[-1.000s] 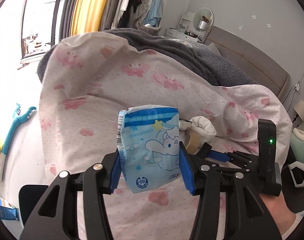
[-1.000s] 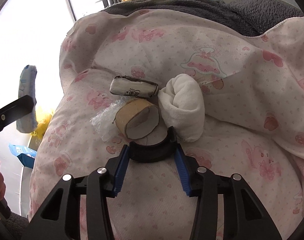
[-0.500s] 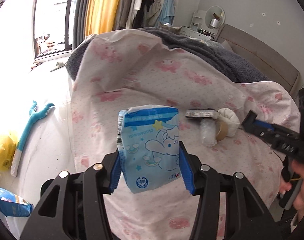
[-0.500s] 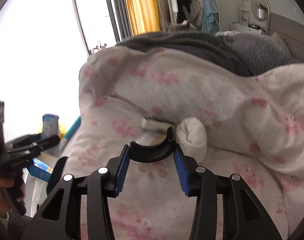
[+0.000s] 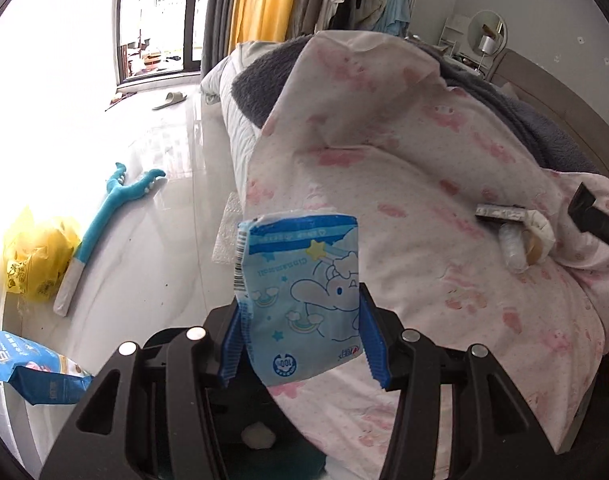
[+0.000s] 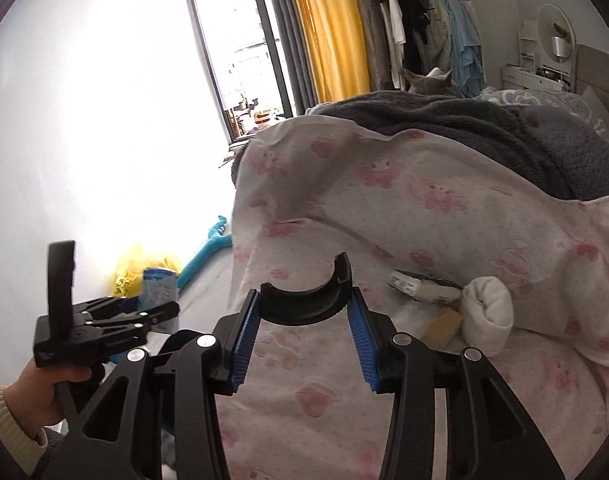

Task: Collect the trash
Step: 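Carry both items over the black bin and open the left gripper, then open the right gripper over the bin to drop the black ring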

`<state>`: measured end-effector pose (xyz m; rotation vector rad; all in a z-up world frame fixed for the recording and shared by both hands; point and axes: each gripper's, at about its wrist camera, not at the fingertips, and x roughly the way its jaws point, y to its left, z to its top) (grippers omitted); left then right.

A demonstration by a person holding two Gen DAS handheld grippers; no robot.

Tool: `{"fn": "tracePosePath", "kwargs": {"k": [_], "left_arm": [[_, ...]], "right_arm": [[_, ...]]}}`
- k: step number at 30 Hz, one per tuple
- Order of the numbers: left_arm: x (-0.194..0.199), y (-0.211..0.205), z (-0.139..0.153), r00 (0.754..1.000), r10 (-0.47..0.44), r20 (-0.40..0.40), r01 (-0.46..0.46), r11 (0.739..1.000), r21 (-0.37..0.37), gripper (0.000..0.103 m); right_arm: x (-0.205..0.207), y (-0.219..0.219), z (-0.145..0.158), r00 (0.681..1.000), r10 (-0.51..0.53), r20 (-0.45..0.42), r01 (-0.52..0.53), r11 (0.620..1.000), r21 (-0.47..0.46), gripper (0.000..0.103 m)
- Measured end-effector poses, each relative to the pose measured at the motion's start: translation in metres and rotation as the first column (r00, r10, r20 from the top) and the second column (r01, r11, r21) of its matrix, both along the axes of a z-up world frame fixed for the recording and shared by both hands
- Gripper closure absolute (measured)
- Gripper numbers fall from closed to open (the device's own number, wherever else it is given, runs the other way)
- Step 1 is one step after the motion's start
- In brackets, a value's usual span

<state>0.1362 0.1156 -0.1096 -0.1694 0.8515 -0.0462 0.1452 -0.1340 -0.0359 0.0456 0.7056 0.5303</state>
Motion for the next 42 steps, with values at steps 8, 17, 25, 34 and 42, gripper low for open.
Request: {"fn": "tracePosePath", "kwargs": {"k": [8, 17, 25, 34, 42], "left_arm": [[-0.013, 0.044, -0.033, 0.995, 0.04, -0.089, -0.039, 0.999, 0.011, 0.049], [-0.032, 0.098, -0.079, 0.962, 0.113, -0.249, -0.124, 0.992, -0.029, 0.049], [-0.048, 0.122, -0.114, 0.916, 0.109, -0.386, -0.149, 0.986, -0.076, 0.045], [-0.06, 0.136, -0.104, 0.928, 0.108, -0.358, -0.145, 0.986, -0.077, 0.027], [-0.067, 0.145, -0.055, 0.974, 0.142, -0.176, -0.15, 0.988, -0.028, 0.027]], "right_arm": [[-0.01, 0.073, 0.003, 0.993, 0.121, 0.0, -0.12, 0.992, 0.022, 0.058], [-0.023, 0.153, -0.017, 0.973, 0.229, -0.039, -0.23, 0.973, -0.005, 0.058], [-0.034, 0.205, -0.043, 0.949, 0.3, -0.092, -0.305, 0.951, -0.044, 0.058], [-0.031, 0.233, -0.073, 0.935, 0.308, -0.178, -0.324, 0.943, -0.07, 0.058], [-0.017, 0.246, -0.111, 0.927, 0.263, -0.266, -0.303, 0.945, -0.121, 0.058]]}}
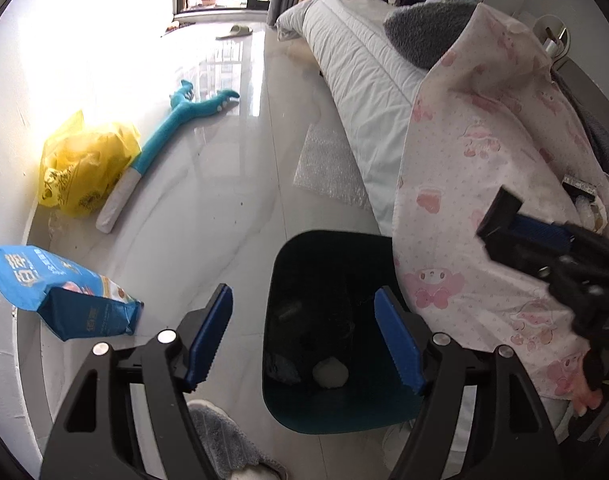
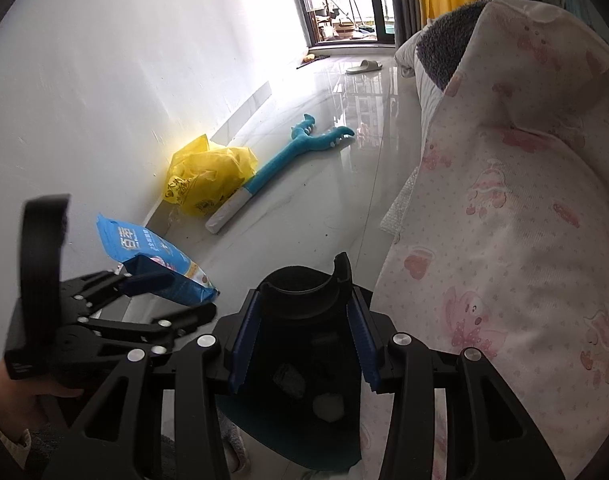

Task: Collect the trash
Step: 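Open the right gripper over the bin to drop the black ring, then move both tools back over the bed toward the bubble wrap and sock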

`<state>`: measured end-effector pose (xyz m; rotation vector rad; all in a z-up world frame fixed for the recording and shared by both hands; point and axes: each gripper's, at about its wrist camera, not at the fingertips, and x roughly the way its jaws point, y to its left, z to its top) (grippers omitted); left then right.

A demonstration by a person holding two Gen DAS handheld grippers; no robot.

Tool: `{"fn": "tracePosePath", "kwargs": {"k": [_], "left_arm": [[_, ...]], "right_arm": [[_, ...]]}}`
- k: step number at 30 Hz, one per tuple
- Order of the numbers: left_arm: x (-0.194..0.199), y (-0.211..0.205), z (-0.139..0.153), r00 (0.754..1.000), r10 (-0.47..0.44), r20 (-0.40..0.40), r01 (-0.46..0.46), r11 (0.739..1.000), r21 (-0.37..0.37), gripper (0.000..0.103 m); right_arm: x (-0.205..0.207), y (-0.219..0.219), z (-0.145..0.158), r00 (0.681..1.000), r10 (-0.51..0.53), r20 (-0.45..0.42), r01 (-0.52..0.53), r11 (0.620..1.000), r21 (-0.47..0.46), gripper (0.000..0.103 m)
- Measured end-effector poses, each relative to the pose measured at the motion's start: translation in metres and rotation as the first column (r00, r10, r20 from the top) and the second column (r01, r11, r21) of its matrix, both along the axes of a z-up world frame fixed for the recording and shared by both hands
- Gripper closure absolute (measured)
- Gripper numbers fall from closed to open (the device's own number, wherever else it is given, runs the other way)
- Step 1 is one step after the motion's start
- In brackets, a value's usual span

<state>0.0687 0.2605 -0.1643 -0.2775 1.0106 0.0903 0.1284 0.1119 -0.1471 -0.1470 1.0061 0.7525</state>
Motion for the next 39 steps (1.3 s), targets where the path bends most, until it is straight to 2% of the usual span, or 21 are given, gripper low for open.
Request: {"fn": "tracePosePath", "kwargs": {"k": [5, 8, 12, 17, 25, 29, 31, 32, 39], "left_arm": [[-0.006, 0.0, 0.034, 0.992, 0.011, 0.128, -0.012, 1.0, 0.006, 0.027], [-0.009, -0.007, 0.052, 0.982, -0.005, 0.19, -0.002, 0.999, 0.036, 0.029], [-0.016, -0.019, 0.072, 0.96, -0.042, 0.279, 0.023, 0.997, 0.071, 0.031], [-0.022, -0.027, 0.087, 0.937, -0.044, 0.347, 0.021, 0.997, 0.069, 0.037], [-0.031, -0.034, 0.113, 0.902, -0.046, 0.43, -0.004, 0.993, 0.114, 0.043], [-0.033, -0.038, 0.125, 0.885, -0.045, 0.464, -0.007, 0.994, 0.109, 0.043], [-0.032, -0.04, 0.129, 0.88, -0.041, 0.474, -0.01, 0.994, 0.105, 0.043], [-0.032, -0.041, 0.131, 0.877, -0.042, 0.478, -0.011, 0.994, 0.108, 0.043], [-0.026, -0.056, 0.144, 0.863, -0.071, 0.5, -0.007, 0.988, 0.153, 0.043]], "right_arm": [[0.012, 0.007, -0.034, 0.999, -0.028, -0.047, 0.026, 0.998, -0.055, 0.058], [0.018, 0.01, -0.053, 0.996, -0.042, -0.08, 0.035, 0.996, -0.081, 0.058], [0.019, 0.016, -0.072, 0.994, -0.046, -0.101, 0.034, 0.992, -0.123, 0.058], [0.018, 0.021, -0.093, 0.991, -0.05, -0.125, 0.029, 0.986, -0.166, 0.058], [0.011, 0.024, -0.109, 0.989, -0.035, -0.145, 0.003, 0.977, -0.215, 0.057], [0.009, 0.021, -0.107, 0.989, -0.03, -0.147, -0.004, 0.975, -0.222, 0.054], [0.008, 0.019, -0.102, 0.99, -0.024, -0.142, -0.008, 0.976, -0.217, 0.044], [0.008, 0.017, -0.099, 0.99, -0.022, -0.14, -0.008, 0.977, -0.211, 0.043], [0.002, 0.006, -0.064, 0.992, 0.003, -0.128, -0.019, 0.992, -0.125, 0.035]]}}
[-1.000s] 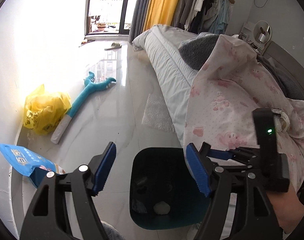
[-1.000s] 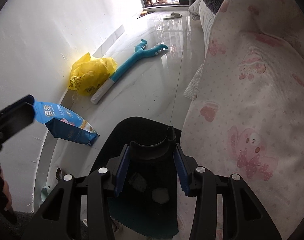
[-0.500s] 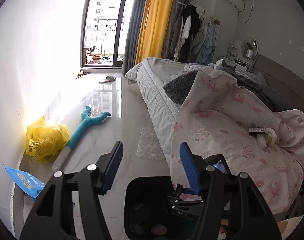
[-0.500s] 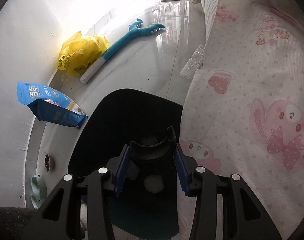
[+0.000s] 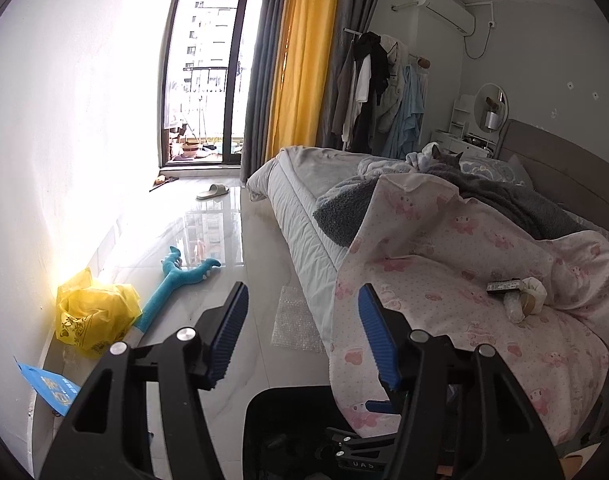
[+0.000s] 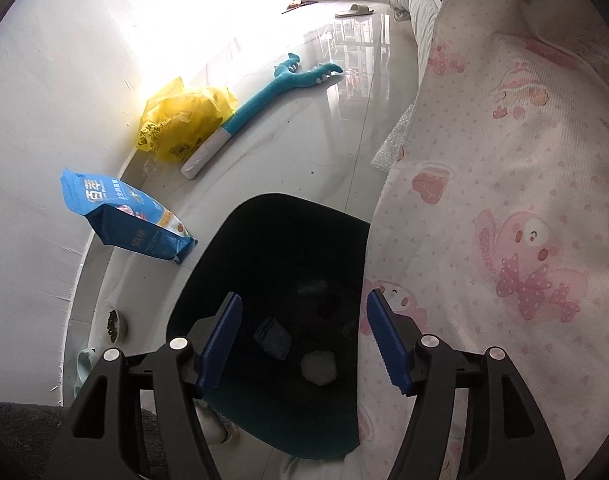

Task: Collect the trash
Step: 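Move both tools back over the bed toward the bubble wrap and sock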

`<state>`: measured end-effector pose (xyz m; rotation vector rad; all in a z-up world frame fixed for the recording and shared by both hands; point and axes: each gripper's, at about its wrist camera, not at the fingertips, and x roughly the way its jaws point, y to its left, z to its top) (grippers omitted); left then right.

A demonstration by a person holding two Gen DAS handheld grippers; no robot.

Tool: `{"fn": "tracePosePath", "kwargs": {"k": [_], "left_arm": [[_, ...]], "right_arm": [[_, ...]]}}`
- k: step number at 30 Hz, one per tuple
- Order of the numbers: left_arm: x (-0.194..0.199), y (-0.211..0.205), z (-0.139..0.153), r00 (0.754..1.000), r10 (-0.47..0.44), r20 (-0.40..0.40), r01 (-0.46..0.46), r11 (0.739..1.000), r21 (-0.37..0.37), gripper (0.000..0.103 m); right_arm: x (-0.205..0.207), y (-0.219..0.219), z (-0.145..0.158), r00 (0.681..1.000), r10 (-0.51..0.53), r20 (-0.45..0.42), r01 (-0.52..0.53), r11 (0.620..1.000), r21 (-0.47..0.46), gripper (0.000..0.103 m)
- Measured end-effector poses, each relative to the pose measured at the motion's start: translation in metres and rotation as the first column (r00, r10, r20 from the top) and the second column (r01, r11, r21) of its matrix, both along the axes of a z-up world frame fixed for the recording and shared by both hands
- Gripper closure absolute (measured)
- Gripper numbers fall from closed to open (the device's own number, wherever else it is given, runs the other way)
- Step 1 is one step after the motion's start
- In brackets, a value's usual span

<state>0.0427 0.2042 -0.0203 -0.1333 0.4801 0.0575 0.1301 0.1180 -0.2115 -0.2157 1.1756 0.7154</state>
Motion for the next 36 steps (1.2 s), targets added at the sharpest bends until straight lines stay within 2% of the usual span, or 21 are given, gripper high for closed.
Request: {"fn": "tracePosePath", "kwargs": {"k": [7, 15, 25, 36], "left_arm": [[0.011, -0.017, 0.008, 1.0, -0.012, 0.009, 0.012, 1.0, -0.012, 0.04], [0.03, -0.043, 0.007, 1.0, -0.022, 0.002, 0.022, 0.999, -0.025, 0.031], [0.053, -0.093, 0.002, 0.995, -0.098, -0.018, 0.097, 0.994, -0.048, 0.022], [0.081, -0.139, -0.009, 0.98, -0.193, -0.055, 0.187, 0.977, -0.1, 0.02]], "right_arm": [[-0.013, -0.014, 0.048, 0.996, 0.043, 0.078, -0.049, 0.996, 0.073, 0.032], [0.0, -0.069, 0.088, 0.983, -0.021, 0.181, 0.001, 0.994, 0.112, 0.03], [0.019, -0.143, 0.117, 0.94, -0.109, 0.322, 0.073, 0.99, 0.125, 0.025], [0.043, -0.239, 0.131, 0.889, -0.266, 0.373, 0.216, 0.961, 0.172, 0.022]]}}
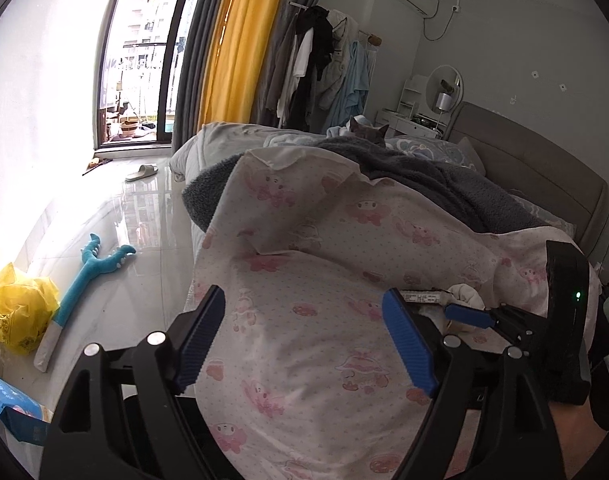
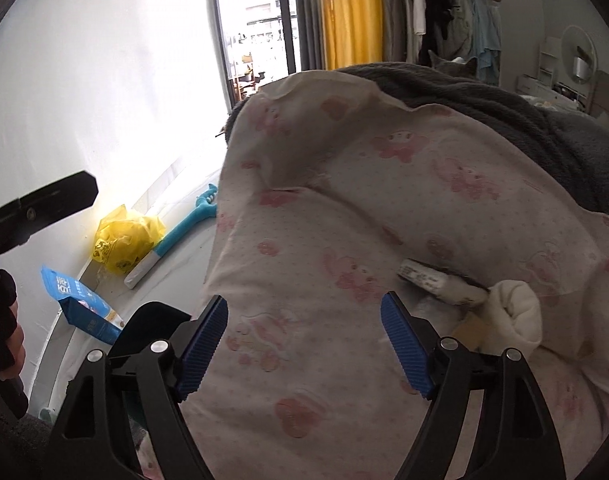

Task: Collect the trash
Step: 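Move both tools back over the bed toward the bubble wrap and sock, then close the right gripper on the white sock ball while the left gripper grasps the clear bubble wrap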

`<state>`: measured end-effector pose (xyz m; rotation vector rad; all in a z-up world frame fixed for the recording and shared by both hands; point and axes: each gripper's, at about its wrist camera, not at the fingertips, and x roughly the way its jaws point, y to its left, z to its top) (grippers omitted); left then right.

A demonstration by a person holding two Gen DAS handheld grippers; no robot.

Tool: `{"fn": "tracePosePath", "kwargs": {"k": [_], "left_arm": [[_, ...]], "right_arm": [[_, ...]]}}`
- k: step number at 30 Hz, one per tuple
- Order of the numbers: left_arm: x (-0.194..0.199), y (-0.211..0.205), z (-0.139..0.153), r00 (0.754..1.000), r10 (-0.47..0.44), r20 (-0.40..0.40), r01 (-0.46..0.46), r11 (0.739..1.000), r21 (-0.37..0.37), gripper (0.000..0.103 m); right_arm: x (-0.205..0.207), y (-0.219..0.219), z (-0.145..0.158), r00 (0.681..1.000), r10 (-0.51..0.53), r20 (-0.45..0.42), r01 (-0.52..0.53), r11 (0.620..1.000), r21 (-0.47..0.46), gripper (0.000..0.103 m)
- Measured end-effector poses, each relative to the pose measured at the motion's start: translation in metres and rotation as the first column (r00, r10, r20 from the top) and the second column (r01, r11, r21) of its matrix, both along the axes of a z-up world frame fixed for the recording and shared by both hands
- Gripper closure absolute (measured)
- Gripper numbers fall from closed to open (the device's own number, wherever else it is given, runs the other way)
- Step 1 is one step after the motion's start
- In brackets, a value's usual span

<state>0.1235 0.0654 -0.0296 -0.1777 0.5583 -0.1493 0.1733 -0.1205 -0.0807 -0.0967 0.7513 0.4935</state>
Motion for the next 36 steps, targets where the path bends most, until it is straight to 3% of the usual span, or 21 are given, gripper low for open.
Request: {"fn": "tracePosePath", "kwargs": {"k": [16, 21, 30, 32, 36], "left_arm": [[0.031, -0.067, -0.032, 0.987, -0.139, -0.076, 0.138, 0.99, -0.014, 0.02], [0.035, -0.083, -0.041, 0.98, -0.174, -0.1, 0.174, 0.985, -0.012, 0.021], [0.046, -0.111, -0.057, 0.961, -0.236, -0.145, 0.237, 0.972, -0.012, 0.028], [0.048, -0.116, -0.061, 0.957, -0.246, -0.152, 0.247, 0.969, -0.012, 0.029], [0.051, -0.128, -0.07, 0.949, -0.264, -0.175, 0.267, 0.964, -0.006, 0.031]], "right_arm": [[0.03, -0.117, -0.014, 0.971, -0.24, -0.016, 0.241, 0.969, 0.053, 0.022], [0.049, -0.141, -0.028, 0.956, -0.282, -0.078, 0.289, 0.952, 0.102, 0.023], [0.061, -0.151, -0.049, 0.951, -0.27, -0.153, 0.29, 0.948, 0.129, 0.043], [0.061, -0.151, -0.05, 0.951, -0.268, -0.156, 0.288, 0.95, 0.122, 0.05], [0.059, -0.153, -0.049, 0.956, -0.249, -0.151, 0.268, 0.956, 0.118, 0.075]]}}
